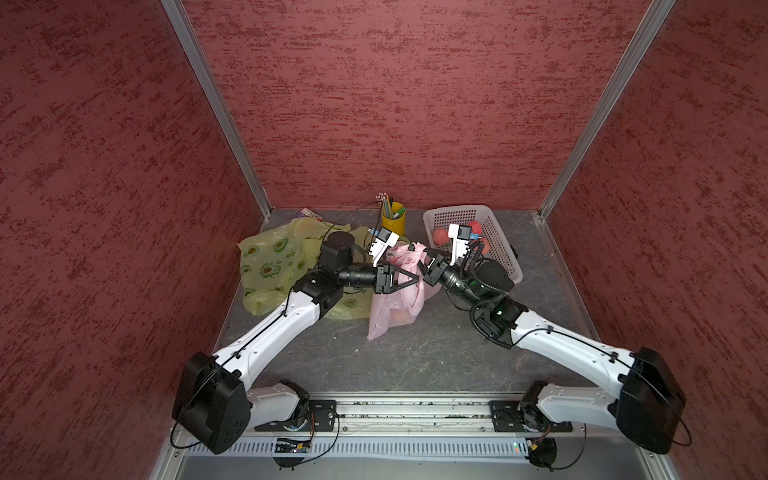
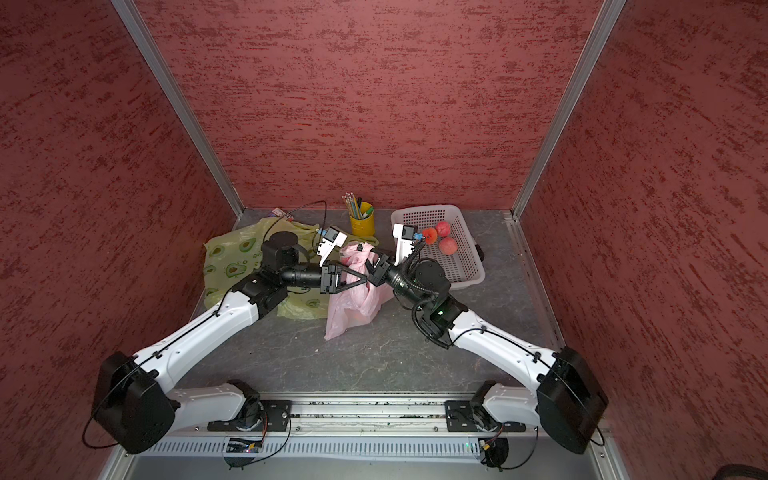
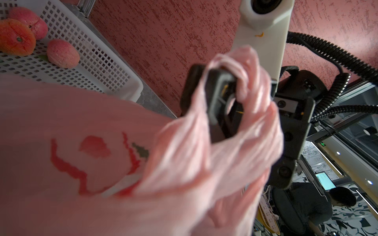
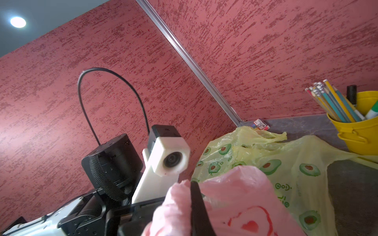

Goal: Place the peach into a plastic bag & tie a knot
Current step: Cross the plastic bag at the center of the board, then tie the plastic bag at the center of the board.

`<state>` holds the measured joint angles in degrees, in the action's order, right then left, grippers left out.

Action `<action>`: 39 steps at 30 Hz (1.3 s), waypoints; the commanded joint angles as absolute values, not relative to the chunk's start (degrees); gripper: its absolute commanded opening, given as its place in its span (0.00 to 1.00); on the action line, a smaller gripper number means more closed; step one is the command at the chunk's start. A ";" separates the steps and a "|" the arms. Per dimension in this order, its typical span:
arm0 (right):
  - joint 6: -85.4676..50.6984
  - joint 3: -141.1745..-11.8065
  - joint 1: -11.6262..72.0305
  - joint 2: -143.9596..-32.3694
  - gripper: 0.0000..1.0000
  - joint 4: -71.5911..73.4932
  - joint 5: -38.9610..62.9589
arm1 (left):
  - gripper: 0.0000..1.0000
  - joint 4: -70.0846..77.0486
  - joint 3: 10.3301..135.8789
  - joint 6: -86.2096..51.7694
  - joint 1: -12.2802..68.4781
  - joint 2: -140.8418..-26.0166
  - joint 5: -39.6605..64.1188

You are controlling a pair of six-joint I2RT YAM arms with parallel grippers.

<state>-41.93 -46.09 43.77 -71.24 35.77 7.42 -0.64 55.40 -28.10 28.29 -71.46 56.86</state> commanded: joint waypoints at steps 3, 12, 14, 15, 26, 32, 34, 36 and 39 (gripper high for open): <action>-39.83 -47.90 43.24 -69.96 0.00 34.11 4.57 | 0.65 -6.72 58.87 -24.61 28.38 -67.44 58.50; -39.29 -48.78 42.82 -70.31 0.00 32.97 5.36 | 0.73 -19.13 61.98 -19.70 26.37 -59.70 59.37; -39.24 -48.87 42.80 -70.23 0.00 32.70 5.56 | 0.73 -20.11 61.67 -19.69 23.35 -57.82 59.40; -39.25 -48.94 42.80 -70.14 0.00 32.61 5.71 | 0.73 -20.56 61.54 -19.73 21.72 -57.14 58.83; -39.56 -49.51 42.80 -69.26 0.00 31.47 7.49 | 0.75 -8.66 54.38 -21.84 18.30 -61.76 50.40; -39.57 -50.18 42.80 -68.82 0.00 31.11 7.89 | 0.78 -3.48 53.58 -20.69 24.77 -67.68 45.71; -39.86 -50.62 42.85 -69.06 0.00 31.24 8.33 | 0.78 -0.49 53.21 -21.10 26.62 -69.33 45.01; -40.50 -50.71 42.80 -69.17 0.00 31.76 8.27 | 0.70 2.45 52.93 -21.95 28.60 -70.70 45.21; -41.42 -50.51 42.81 -69.08 0.00 33.27 7.25 | 0.37 10.24 50.78 -25.38 31.53 -72.11 46.31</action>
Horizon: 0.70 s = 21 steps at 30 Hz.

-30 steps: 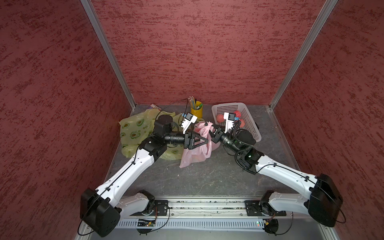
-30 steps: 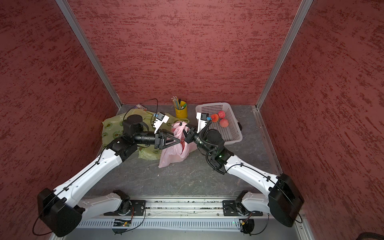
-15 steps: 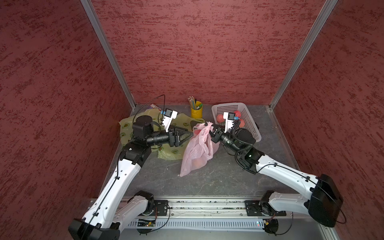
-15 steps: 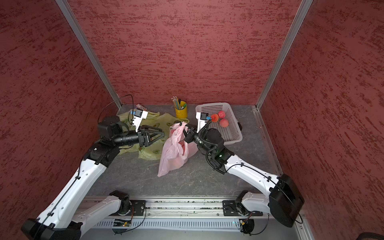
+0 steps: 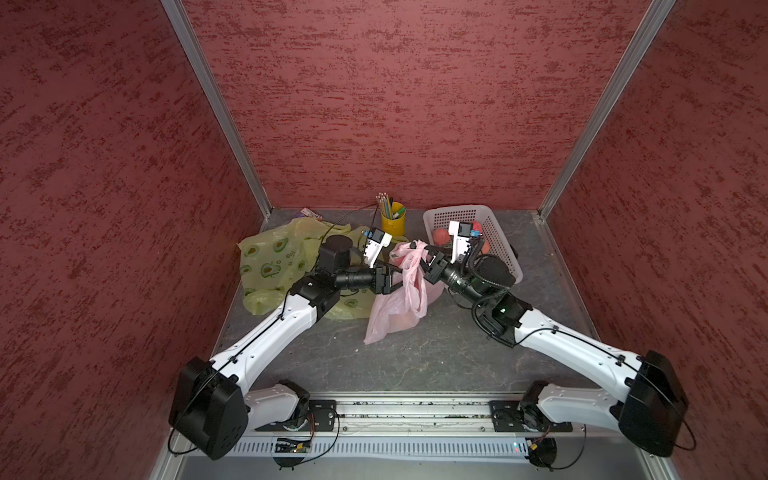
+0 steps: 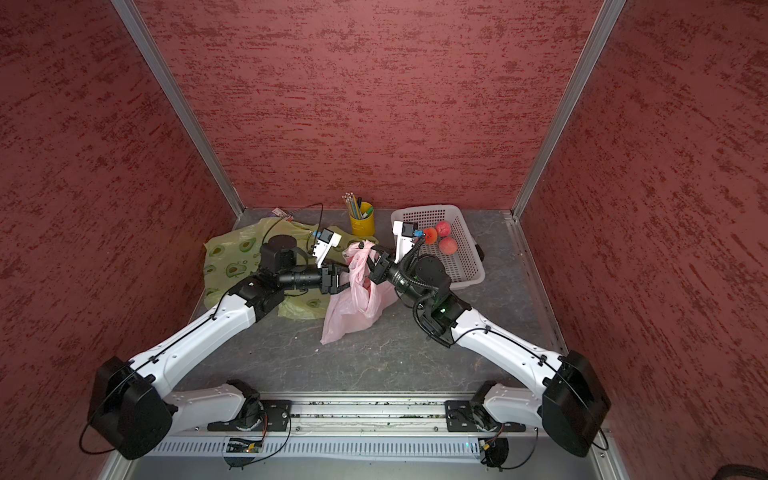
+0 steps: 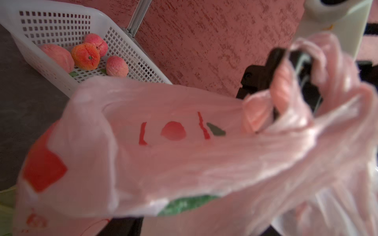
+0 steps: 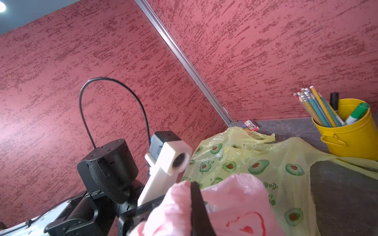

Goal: Place the peach into a plastic bag & tie a knot
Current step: Tie the plastic bag at the center of the board.

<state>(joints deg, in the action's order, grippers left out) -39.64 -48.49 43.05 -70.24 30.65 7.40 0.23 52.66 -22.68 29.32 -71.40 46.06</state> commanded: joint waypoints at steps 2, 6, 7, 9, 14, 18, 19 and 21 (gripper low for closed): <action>-41.55 -50.36 42.80 -69.08 0.00 33.78 6.30 | 0.22 14.87 48.71 -27.22 33.10 -72.05 45.91; -41.38 -50.58 42.80 -69.34 0.00 34.03 5.28 | 0.11 21.50 45.34 -30.17 34.95 -71.25 45.11; -41.33 -50.71 42.85 -69.43 0.00 33.92 5.26 | 0.10 21.56 45.18 -30.10 35.25 -71.12 44.72; -41.24 -50.89 42.80 -69.61 0.00 33.64 5.12 | 0.09 20.34 45.42 -28.83 36.29 -70.23 43.59; -41.72 -50.80 42.80 -69.35 0.00 33.87 5.70 | 0.07 17.56 46.23 -26.72 37.15 -68.47 41.03; -43.74 -50.85 42.80 -69.26 0.00 36.02 9.81 | 0.20 15.36 45.85 -28.20 34.75 -69.36 38.61; -44.12 -50.93 42.80 -69.30 0.00 36.36 10.74 | 0.25 15.95 45.13 -29.03 33.93 -69.45 38.61; -44.62 -51.41 42.80 -69.33 0.00 36.30 12.52 | 0.29 18.26 43.15 -31.50 31.45 -69.35 39.28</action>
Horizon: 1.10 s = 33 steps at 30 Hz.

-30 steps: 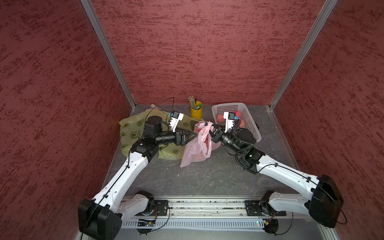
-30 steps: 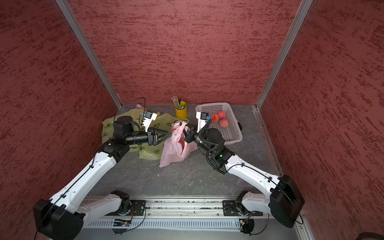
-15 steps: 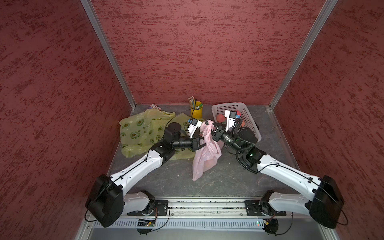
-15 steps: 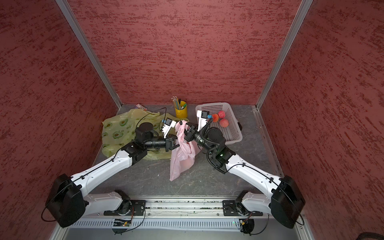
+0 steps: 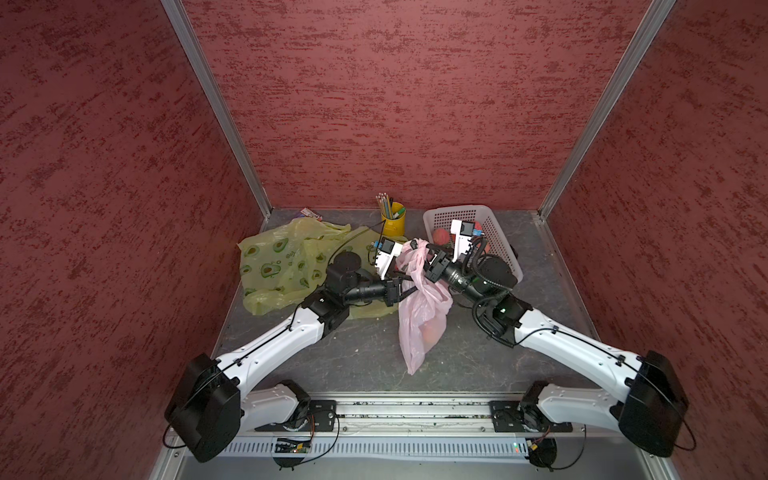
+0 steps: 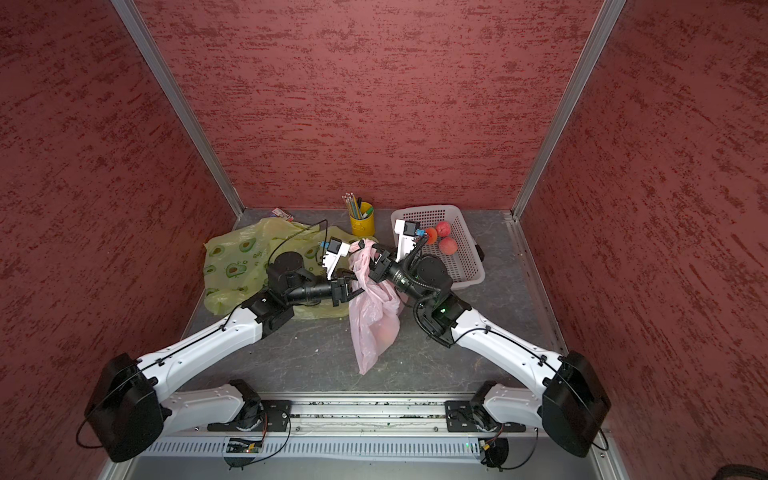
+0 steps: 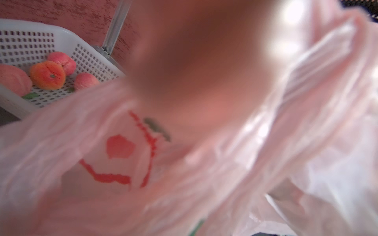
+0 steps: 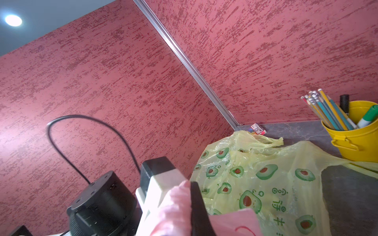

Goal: Place the peach into a plastic bag & tie a knot
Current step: Tie the plastic bag at the center of the board.

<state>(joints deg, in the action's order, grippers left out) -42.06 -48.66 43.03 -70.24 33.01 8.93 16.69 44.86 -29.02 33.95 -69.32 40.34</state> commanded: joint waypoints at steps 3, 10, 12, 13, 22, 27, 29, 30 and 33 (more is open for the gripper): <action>-44.98 -51.84 42.72 -69.42 0.00 36.26 14.28 | 0.32 20.26 41.10 -33.77 28.41 -68.88 41.09; -44.92 -51.95 42.29 -70.04 0.00 36.54 14.50 | 0.63 11.45 41.67 -30.74 26.26 -62.78 43.20; -44.89 -51.91 42.06 -70.14 0.00 36.55 14.54 | 0.64 5.59 42.39 -28.90 25.48 -59.70 43.51; -44.85 -51.94 41.96 -70.14 0.00 36.52 14.58 | 0.65 3.09 42.72 -28.26 25.11 -58.19 43.58; -44.69 -51.68 41.40 -70.49 0.00 36.34 15.69 | 0.71 -15.33 49.26 -25.45 15.82 -46.08 50.02; -44.40 -51.86 41.39 -70.05 0.00 35.45 16.11 | 0.70 -11.79 55.43 -28.46 12.53 -48.43 55.16; -44.38 -52.14 41.40 -69.96 0.00 34.95 16.49 | 0.70 -7.68 57.47 -30.57 12.39 -51.12 56.79; -44.35 -52.24 41.40 -69.96 0.00 34.81 16.68 | 0.70 -5.28 58.01 -31.88 12.39 -52.29 57.56; -44.39 -52.46 41.40 -69.96 0.00 34.54 17.24 | 0.72 -0.74 60.11 -33.50 12.69 -56.43 58.73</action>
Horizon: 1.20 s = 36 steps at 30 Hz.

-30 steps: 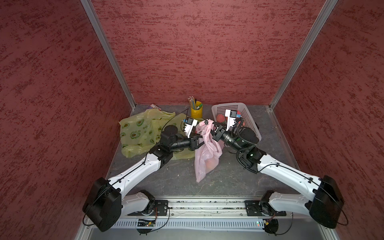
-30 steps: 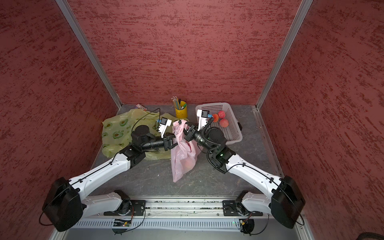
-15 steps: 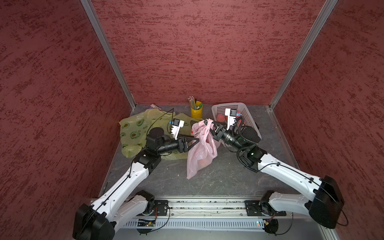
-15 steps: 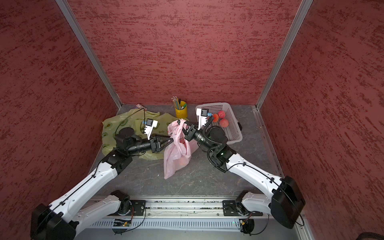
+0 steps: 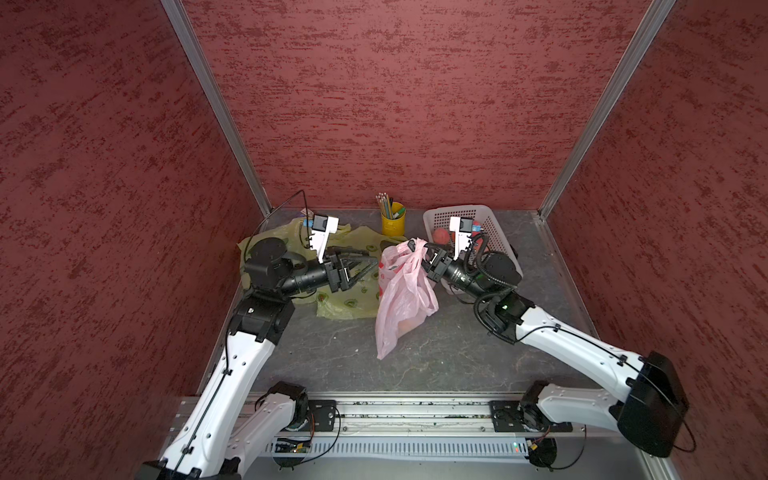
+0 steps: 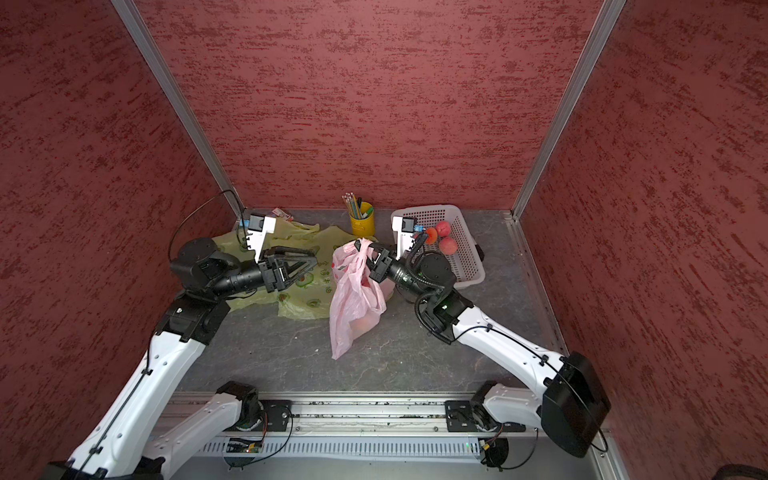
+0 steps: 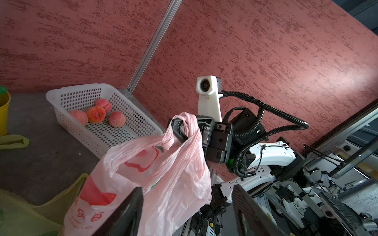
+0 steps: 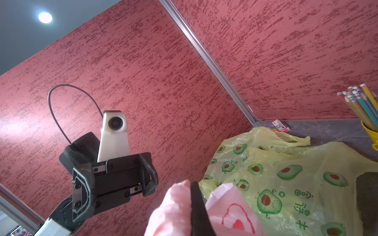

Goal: Place the peach into a plastic bag & tie a knot
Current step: Tie the plastic bag at the center of the board.

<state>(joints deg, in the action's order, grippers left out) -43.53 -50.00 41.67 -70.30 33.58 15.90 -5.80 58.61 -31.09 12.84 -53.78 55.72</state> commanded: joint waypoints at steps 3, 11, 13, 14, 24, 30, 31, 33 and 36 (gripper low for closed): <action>-44.38 -52.72 41.40 -69.98 0.00 34.12 17.73 | 0.75 -0.73 61.80 -31.79 13.18 -60.13 59.05; -44.47 -53.43 41.39 -70.66 0.00 33.72 18.94 | 0.76 4.41 63.05 -32.31 16.44 -67.06 61.20; -44.56 -53.52 41.40 -70.92 0.00 33.73 19.15 | 0.76 5.54 63.34 -32.67 17.65 -68.14 61.84; -44.57 -53.57 41.40 -71.00 0.00 33.68 19.25 | 0.76 5.92 63.39 -32.78 18.03 -68.52 62.10; -44.66 -53.70 41.40 -71.36 0.00 33.75 19.55 | 0.64 5.90 64.62 -32.04 20.36 -70.74 63.11; -44.52 -53.70 41.40 -71.37 0.00 33.30 19.39 | 0.53 5.42 64.12 -31.47 20.74 -70.75 62.06; -44.47 -53.70 41.40 -71.34 0.00 33.24 19.45 | 0.52 5.19 64.07 -31.29 20.69 -70.75 62.05; -44.38 -53.70 41.40 -71.29 0.00 33.23 19.39 | 0.45 4.80 64.00 -30.85 20.88 -70.71 61.97; -44.32 -53.80 41.40 -71.28 0.00 33.05 19.27 | 0.35 4.28 64.00 -30.24 20.97 -70.61 61.90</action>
<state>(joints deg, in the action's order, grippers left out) -43.55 -51.27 41.67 -71.33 32.75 18.92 4.54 63.46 -31.59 20.67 -70.61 61.78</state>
